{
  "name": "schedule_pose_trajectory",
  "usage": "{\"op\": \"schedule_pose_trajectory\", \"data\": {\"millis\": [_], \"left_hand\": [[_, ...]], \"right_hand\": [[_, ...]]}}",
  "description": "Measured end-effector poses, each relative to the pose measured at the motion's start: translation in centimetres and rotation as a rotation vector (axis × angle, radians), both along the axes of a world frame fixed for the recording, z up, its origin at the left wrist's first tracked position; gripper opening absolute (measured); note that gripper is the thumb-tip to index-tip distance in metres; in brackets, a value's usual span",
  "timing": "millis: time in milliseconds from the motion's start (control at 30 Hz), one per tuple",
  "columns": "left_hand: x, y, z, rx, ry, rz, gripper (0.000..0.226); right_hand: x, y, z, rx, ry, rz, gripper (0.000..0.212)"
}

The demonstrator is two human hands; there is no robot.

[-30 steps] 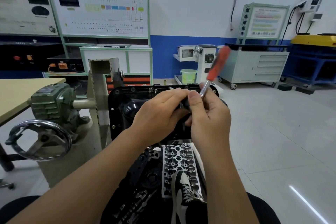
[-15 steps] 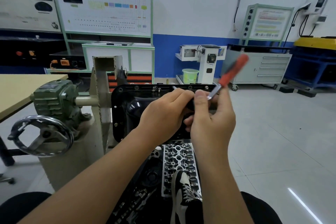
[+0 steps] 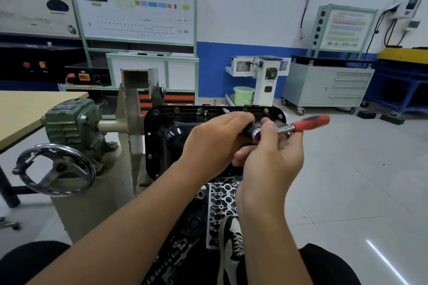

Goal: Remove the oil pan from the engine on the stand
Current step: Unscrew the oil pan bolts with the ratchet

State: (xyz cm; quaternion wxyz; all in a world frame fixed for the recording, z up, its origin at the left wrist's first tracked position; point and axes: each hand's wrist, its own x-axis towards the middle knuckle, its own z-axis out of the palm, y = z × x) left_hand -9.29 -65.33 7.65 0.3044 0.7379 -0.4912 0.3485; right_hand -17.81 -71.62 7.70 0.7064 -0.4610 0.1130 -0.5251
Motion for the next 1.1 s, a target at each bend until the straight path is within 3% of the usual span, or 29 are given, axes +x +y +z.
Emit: {"op": "schedule_pose_trajectory", "data": {"millis": [133,233,367,500,600,700,767,833,900,967,1000,1100], "left_hand": [[0.4,0.0,0.1,-0.011,0.054,-0.030,0.024],[0.8,0.3,0.1,-0.010,0.061,-0.056,0.034],[0.5,0.1,0.1,-0.026,0.049,-0.051,0.023],[0.4,-0.1,0.0,0.050,0.083,0.000,0.031],[0.5,0.0,0.3,0.100,0.058,0.045,0.028],[0.5,0.2,0.7,0.190,-0.019,0.048,0.046],[0.5,0.3,0.6,0.190,-0.064,0.033,0.043],[0.4,0.1,0.7,0.135,-0.024,0.026,0.037],[0.2,-0.1,0.5,0.105,0.018,0.024,0.030],[0.2,-0.3,0.3,0.115,0.020,0.030,0.035],[0.2,-0.3,0.3,0.121,0.030,0.036,0.035],[0.5,0.1,0.6,0.126,0.087,0.033,0.039]], "right_hand": [[-0.5,-1.2,0.5,-0.453,0.152,0.026,0.064],[-0.7,-2.2,0.9,-0.665,0.215,0.123,0.068],[-0.9,-1.6,0.8,-0.574,0.170,0.032,0.070],[-0.1,-0.1,0.5,-0.245,0.092,-0.045,0.059],[-0.2,-0.9,0.6,-0.492,0.160,-0.022,0.065],[-0.9,-2.7,1.2,-0.785,0.265,0.114,0.066],[-1.2,-3.2,1.2,-0.803,0.247,0.131,0.063],[-1.1,-2.7,0.8,-0.670,0.185,0.055,0.063],[-0.7,-1.8,0.5,-0.401,0.132,-0.008,0.063],[-0.4,-1.1,0.4,-0.197,0.057,-0.022,0.059],[-0.4,-1.0,0.3,-0.219,0.047,-0.035,0.060],[-0.6,-1.8,0.5,-0.589,0.115,0.047,0.071]]}}
